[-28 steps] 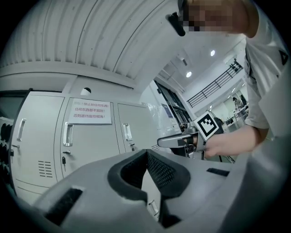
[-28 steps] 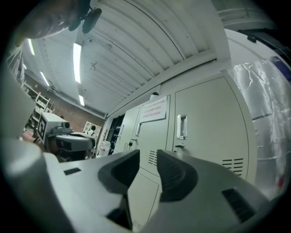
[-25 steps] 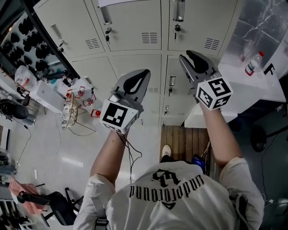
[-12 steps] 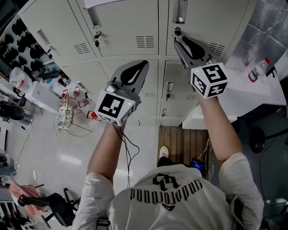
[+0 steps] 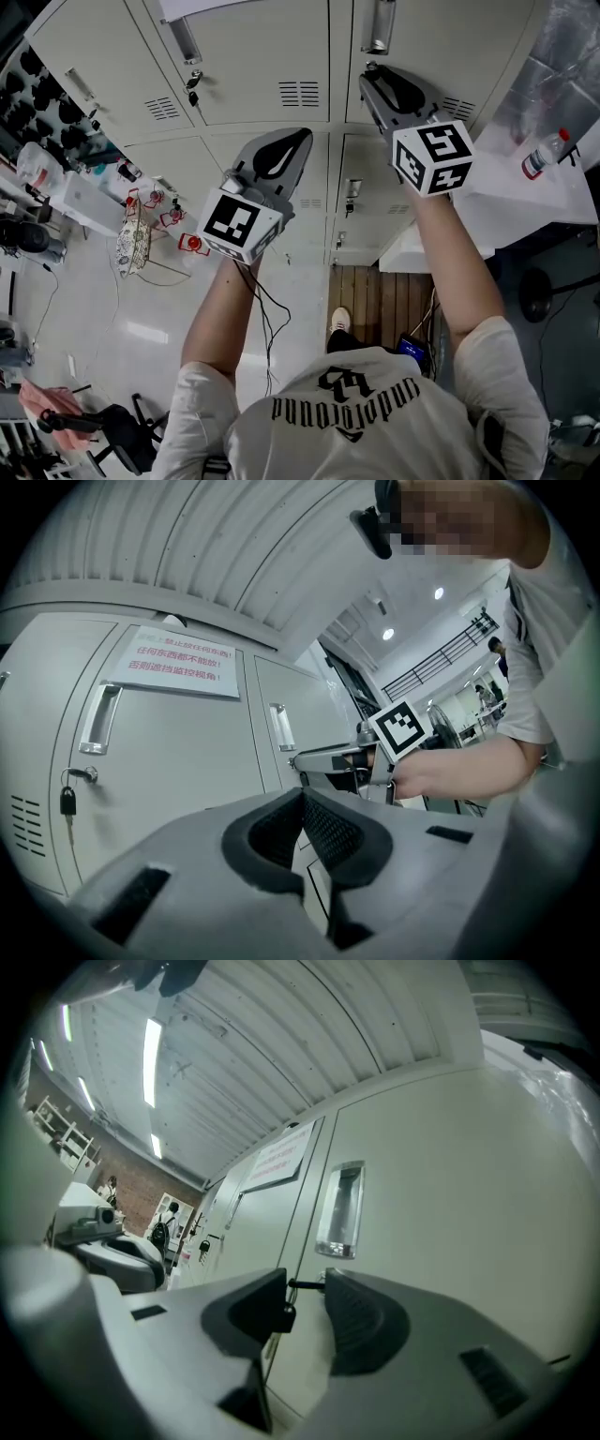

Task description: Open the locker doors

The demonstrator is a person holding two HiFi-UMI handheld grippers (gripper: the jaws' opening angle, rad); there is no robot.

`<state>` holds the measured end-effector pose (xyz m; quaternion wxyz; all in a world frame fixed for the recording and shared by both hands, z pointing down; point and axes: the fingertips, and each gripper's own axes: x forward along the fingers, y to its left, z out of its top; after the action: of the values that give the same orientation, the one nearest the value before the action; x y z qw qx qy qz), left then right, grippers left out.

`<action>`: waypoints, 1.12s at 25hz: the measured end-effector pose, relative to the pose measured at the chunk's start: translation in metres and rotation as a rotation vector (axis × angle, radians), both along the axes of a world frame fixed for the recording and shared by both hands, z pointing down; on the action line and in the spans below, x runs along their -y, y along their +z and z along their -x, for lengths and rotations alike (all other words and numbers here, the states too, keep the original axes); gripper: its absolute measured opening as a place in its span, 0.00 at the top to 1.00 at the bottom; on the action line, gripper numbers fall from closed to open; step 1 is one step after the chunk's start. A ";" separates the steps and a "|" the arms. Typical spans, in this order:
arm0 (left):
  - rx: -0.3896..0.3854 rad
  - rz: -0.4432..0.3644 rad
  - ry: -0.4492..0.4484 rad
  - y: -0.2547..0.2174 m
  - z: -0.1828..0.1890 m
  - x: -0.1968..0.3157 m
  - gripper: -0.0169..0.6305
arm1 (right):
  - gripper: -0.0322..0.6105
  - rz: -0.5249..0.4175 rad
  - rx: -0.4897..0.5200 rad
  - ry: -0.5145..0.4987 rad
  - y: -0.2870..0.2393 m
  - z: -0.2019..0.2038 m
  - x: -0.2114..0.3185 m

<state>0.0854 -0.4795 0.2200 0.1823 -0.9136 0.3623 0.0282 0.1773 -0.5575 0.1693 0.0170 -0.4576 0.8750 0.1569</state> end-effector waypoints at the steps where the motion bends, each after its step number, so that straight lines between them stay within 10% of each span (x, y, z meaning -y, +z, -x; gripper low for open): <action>1: -0.001 0.001 0.000 0.000 0.000 0.001 0.96 | 0.73 0.004 -0.004 -0.001 0.001 0.002 0.002; 28: 0.015 -0.014 0.015 -0.010 -0.012 -0.052 0.96 | 0.78 -0.039 -0.048 0.017 0.002 -0.012 -0.075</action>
<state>0.0974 -0.4276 0.2097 0.1911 -0.9152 0.3539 0.0251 0.1896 -0.4829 0.1718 0.0036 -0.4608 0.8680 0.1850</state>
